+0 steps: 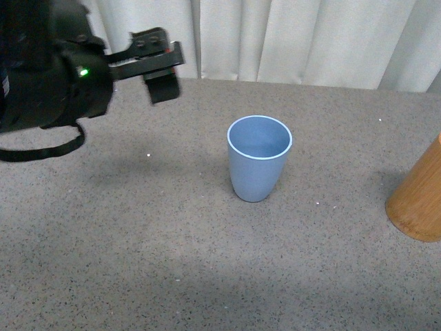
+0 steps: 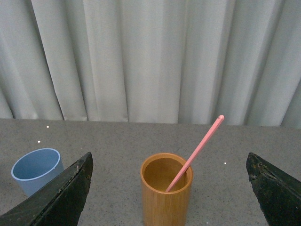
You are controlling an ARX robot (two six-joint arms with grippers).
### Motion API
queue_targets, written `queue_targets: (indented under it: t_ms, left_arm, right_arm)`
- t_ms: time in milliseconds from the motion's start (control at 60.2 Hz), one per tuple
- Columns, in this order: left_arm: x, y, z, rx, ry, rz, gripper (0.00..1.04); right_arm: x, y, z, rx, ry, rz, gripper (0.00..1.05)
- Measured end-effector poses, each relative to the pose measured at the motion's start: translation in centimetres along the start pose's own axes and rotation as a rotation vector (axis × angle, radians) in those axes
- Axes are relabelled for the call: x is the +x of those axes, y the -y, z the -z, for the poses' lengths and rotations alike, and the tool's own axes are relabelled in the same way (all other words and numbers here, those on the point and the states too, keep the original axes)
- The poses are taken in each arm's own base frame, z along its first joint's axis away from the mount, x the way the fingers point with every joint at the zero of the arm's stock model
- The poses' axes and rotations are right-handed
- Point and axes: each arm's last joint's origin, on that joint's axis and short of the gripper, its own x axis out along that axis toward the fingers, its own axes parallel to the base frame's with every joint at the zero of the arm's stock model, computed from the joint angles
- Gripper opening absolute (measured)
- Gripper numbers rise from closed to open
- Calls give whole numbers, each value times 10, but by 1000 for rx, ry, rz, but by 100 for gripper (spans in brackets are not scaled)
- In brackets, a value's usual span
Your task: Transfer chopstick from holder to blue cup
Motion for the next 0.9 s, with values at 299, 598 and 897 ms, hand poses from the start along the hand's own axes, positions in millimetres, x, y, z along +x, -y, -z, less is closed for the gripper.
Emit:
queue_targets:
  t_ms: [299,598,897]
  left_arm:
    - [-134,-100,1,197,287,-24,25]
    - [-220,-100,18,225,370,0,4]
    - [-221,-100,18,225,373,0,4]
  right_arm:
    - [0,0,0,0,0,1,95]
    - [0,0,0,0,0,1,95]
    - [0,0,0,0,0,1,95]
